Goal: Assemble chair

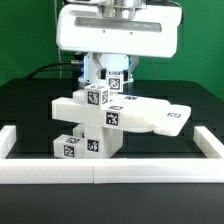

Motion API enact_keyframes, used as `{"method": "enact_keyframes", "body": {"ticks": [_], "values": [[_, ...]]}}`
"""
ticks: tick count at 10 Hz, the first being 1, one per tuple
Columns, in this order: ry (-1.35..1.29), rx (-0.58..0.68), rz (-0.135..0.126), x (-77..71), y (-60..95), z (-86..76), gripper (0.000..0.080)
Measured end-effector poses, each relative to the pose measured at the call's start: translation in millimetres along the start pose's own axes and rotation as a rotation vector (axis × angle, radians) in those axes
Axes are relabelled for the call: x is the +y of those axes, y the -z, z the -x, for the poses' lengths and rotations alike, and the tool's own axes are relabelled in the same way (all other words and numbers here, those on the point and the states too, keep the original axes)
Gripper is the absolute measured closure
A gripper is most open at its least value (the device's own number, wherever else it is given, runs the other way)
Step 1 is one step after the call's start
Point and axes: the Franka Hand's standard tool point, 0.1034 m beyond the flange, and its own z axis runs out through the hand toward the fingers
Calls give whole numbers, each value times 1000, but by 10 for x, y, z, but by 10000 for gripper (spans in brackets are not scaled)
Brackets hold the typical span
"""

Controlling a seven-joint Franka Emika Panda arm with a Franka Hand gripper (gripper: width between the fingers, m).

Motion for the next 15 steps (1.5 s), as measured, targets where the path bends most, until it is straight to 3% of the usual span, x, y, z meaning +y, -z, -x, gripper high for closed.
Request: {"method": "enact_keyframes", "body": {"ticks": [15], "values": [[6,54,16,70,-63,17,509]]}}
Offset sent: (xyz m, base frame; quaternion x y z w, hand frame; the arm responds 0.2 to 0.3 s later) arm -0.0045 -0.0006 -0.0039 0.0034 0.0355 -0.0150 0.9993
